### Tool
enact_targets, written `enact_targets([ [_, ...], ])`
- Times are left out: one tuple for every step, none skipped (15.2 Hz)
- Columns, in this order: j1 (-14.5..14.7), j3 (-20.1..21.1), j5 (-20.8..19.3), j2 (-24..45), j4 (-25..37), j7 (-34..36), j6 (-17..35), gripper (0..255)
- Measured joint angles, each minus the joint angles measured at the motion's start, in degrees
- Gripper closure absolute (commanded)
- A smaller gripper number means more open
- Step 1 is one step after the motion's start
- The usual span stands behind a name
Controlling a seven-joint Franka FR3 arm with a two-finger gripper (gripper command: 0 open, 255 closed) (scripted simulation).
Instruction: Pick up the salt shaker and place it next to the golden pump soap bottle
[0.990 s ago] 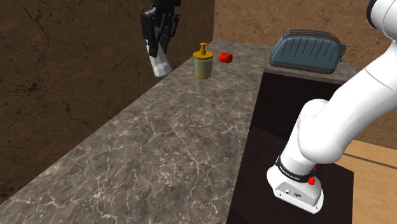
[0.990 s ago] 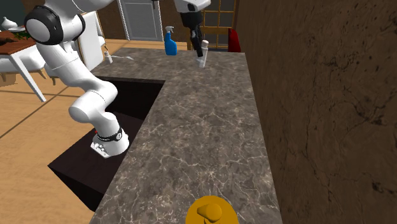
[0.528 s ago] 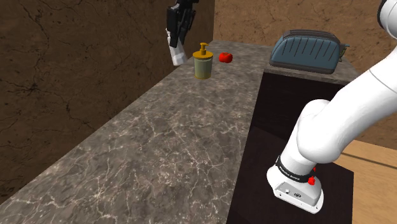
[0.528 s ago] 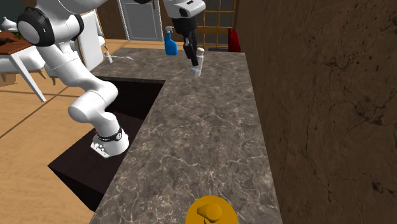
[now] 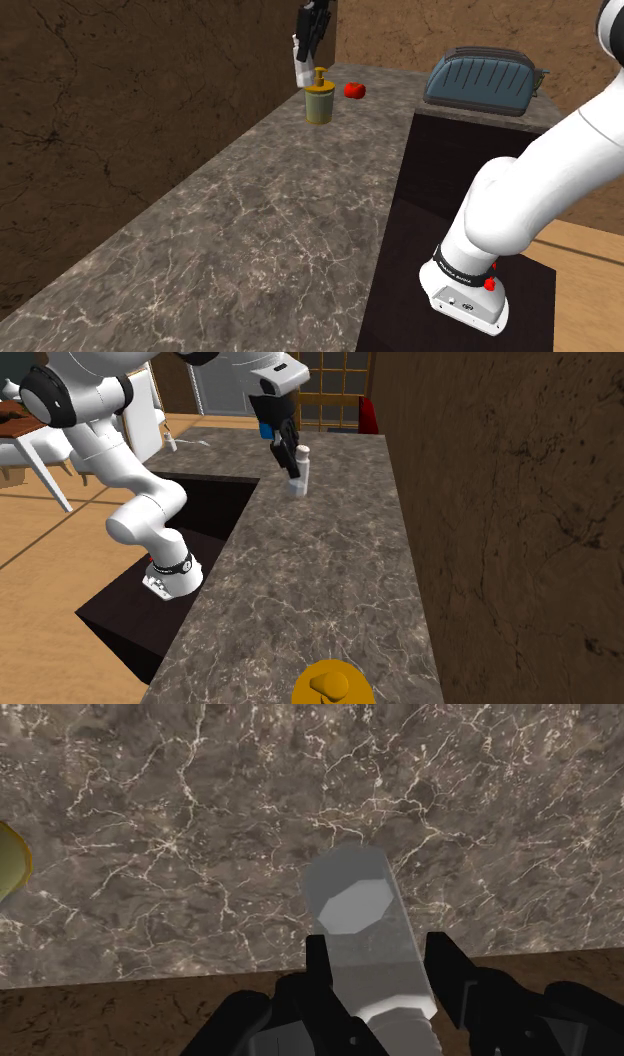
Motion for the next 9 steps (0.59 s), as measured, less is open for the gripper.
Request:
enact_targets([
  [-0.4,-1.0,-0.1,0.4,0.7,-1.3,-0.5,255],
  [-0.8,-2.0,-0.2,0.6,0.8,-2.7,-0.8,255],
  [-1.2,-2.9,-0.2,1.3,1.6,-4.0,-1.0,255],
  [-1.6,-4.1,-0.2,1.6,1.9,-5.5,-1.4,255],
  [-1.9,-4.9,-0.2,2.1,2.7,-6.6,-1.9,255],
  [-2.4,-5.9,-0.2,2.6,2.6,-8.1,-1.5,255],
  [-2.9,-7.2,-0.2,3.3,3.4,-9.8,-2.0,255],
  [-3.3,-8.2,-0.1,4.1,4.0,-11.2,-2.0,255],
  [-3.7,-9.3,0.0,5.3,5.4,-12.6,-2.6,255],
])
